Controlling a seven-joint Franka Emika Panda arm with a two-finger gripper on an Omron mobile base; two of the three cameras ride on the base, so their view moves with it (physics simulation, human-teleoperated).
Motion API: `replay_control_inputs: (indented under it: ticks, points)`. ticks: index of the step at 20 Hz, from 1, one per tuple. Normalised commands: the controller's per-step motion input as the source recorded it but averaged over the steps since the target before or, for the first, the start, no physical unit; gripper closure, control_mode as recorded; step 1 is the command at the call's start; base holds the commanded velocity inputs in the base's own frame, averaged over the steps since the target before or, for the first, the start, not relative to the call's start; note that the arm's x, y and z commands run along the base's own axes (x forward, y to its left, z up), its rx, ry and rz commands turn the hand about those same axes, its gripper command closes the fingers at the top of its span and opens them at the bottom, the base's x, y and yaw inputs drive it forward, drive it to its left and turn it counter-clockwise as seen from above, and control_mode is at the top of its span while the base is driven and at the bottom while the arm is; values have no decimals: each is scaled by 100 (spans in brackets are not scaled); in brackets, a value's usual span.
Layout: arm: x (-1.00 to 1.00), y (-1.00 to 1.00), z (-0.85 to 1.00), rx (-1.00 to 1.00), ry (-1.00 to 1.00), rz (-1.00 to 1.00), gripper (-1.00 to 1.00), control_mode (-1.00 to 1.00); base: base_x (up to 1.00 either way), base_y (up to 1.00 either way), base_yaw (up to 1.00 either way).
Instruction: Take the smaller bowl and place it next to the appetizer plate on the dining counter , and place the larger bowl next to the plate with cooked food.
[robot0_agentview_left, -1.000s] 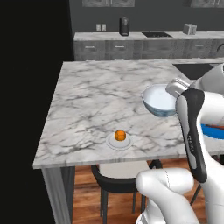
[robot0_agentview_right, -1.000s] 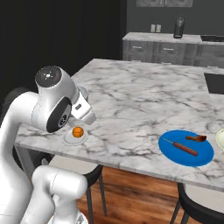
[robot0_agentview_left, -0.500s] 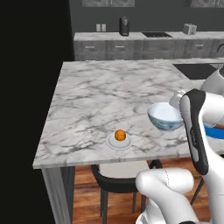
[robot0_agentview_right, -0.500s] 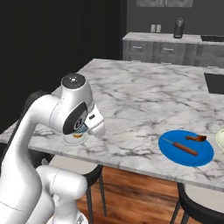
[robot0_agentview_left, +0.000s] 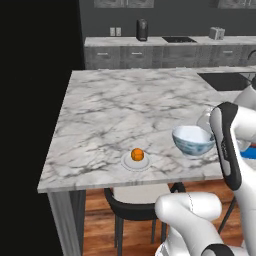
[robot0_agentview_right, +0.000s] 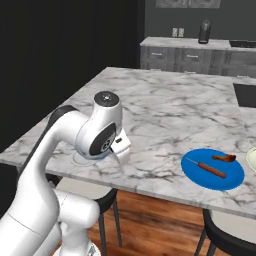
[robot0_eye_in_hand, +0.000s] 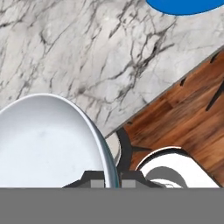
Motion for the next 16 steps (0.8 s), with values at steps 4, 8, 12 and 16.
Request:
replay_control_inputs:
  ticks: [4, 8, 12, 16]
  points:
    - [21, 0, -35, -1, -7, 0, 100, -100, 0, 0, 0]
    - [21, 0, -35, -3, -8, 0, 100, -100, 0, 0, 0]
    - [20, 0, -31, -2, -2, 0, 100, -100, 0, 0, 0]
    - [21, 0, -29, -3, -1, 0, 100, -100, 0, 0, 0]
